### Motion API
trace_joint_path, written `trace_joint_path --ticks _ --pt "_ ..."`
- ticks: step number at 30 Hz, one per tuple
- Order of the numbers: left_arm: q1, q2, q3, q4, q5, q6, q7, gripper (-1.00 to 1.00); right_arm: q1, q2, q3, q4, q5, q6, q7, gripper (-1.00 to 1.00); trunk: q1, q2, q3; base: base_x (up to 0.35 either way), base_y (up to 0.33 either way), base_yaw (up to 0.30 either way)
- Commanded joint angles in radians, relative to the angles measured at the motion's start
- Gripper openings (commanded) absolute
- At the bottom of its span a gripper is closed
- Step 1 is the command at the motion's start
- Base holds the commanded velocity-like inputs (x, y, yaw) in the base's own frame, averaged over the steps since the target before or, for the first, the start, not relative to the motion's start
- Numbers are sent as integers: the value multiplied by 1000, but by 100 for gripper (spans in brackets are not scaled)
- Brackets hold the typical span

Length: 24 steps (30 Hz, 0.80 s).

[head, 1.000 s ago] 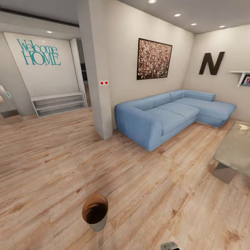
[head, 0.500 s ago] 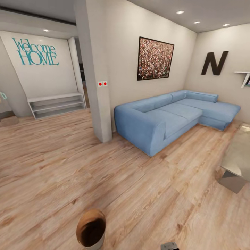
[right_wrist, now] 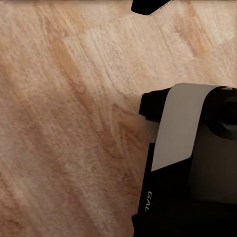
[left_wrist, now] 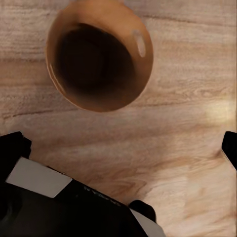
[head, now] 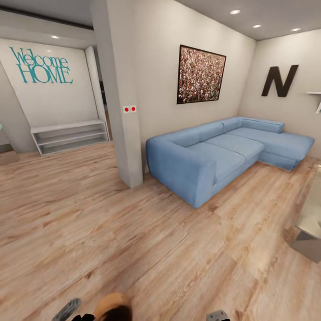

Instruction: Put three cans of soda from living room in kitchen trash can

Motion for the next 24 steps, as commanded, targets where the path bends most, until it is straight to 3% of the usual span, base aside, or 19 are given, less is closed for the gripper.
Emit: trace_joint_path --ticks 1,5,15,24 --pt "0 1 16 -4 1 10 -1 100 0 0 0 0 0 0 0 100 0 0 0 214 0 0" --pt "0 2 76 -17 3 55 -4 100 0 0 0 0 0 0 -1 100 0 0 0 116 0 0" --pt "0 4 127 -65 3 88 -5 100 0 1 0 1 0 0 -1 100 0 0 0 21 0 0" --pt "0 1 207 -124 7 135 -4 100 0 2 0 1 0 0 0 100 4 -7 -3 1 0 0"
